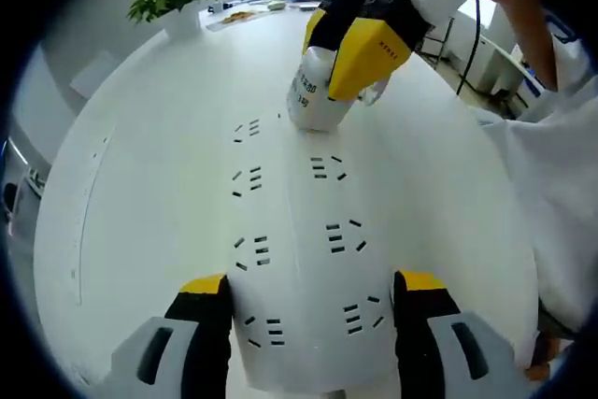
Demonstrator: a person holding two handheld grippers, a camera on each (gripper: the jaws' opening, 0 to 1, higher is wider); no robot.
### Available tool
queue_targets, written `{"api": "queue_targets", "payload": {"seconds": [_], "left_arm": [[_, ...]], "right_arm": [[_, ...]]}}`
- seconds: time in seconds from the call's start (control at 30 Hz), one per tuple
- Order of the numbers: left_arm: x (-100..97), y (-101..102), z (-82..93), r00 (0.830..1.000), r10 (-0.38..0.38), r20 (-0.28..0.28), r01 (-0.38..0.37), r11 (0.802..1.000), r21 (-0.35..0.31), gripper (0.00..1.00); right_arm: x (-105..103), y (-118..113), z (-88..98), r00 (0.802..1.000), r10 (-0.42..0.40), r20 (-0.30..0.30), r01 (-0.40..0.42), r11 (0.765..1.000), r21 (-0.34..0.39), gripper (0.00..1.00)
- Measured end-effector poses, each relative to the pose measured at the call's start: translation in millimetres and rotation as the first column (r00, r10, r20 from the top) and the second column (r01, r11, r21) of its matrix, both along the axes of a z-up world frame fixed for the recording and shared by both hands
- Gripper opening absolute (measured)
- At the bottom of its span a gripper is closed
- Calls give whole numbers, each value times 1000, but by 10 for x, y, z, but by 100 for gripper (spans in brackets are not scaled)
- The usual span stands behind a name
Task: Straighten the power strip on the desk, plug the charger into it
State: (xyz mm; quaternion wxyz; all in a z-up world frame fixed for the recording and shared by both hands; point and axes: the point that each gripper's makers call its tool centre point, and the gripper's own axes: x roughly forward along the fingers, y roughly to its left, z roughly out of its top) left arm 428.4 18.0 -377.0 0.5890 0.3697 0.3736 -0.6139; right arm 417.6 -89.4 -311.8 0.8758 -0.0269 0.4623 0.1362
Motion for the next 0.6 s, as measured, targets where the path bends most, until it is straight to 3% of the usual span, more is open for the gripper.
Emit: {"api": "queue_targets", "payload": {"seconds": [0.07,0.17,0.27,0.6], "left_arm": [[0,0,1,1000,0,0,0,1000,0,71],[-4,-2,2,1000,-1,1,1,1000,0,71],[-3,-6,2,1000,-2,1,2,1000,1,71],[5,-8,-5,1000,3,5,-3,1000,2,73]], "right_arm": [[-20,-2,-1,999,43,-14,-43,997,-64,25],[5,1,-14,999,19,-45,-22,998,-67,24],[15,-2,-26,998,38,-47,-44,991,-124,23],[191,-67,-41,997,29,-65,-38,990,-139,22]]}}
